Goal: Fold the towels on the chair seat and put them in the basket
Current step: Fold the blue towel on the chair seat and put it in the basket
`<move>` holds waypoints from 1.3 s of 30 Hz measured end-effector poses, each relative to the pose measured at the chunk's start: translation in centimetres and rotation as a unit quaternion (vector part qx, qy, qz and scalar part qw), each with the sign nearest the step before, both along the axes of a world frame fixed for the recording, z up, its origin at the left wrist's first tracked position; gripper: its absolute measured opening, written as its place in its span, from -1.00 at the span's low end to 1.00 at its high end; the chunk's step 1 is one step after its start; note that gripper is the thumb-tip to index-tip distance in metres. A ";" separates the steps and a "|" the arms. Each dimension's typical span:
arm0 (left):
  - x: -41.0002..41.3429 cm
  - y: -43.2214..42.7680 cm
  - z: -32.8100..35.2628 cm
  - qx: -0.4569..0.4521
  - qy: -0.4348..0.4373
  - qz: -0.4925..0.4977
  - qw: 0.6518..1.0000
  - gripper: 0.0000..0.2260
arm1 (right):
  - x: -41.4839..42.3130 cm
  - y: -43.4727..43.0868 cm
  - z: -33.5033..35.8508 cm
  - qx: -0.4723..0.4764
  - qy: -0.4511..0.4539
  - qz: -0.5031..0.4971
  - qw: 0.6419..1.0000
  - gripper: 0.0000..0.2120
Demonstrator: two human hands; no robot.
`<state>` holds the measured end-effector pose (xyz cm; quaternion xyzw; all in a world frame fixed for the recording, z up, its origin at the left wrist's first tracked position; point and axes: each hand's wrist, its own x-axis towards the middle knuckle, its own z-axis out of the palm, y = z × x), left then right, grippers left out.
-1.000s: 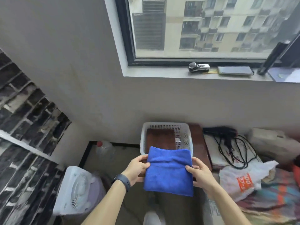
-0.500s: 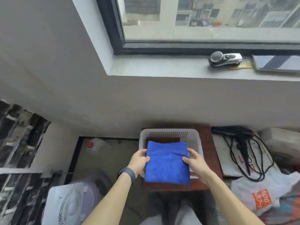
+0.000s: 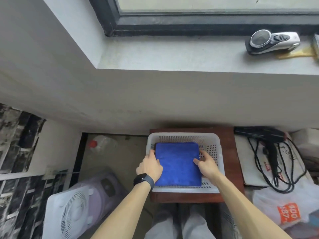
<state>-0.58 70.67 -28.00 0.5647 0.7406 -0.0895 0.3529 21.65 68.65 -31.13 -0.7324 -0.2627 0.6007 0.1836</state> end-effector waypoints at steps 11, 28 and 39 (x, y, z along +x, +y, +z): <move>-1.5 -1.1 -3.3 0.118 0.067 -0.374 0.917 -0.29 | -2.9 -3.5 -2.3 0.241 -0.372 0.362 0.820 -0.42; -0.4 -0.3 -6.2 0.060 0.177 -0.413 0.892 -0.21 | -2.4 -1.7 -4.9 0.101 -0.340 0.450 0.820 -0.35; 0.5 -5.1 4.1 0.021 0.186 -0.122 0.975 -0.49 | -0.5 -0.6 5.8 0.207 -0.290 0.530 0.769 -0.40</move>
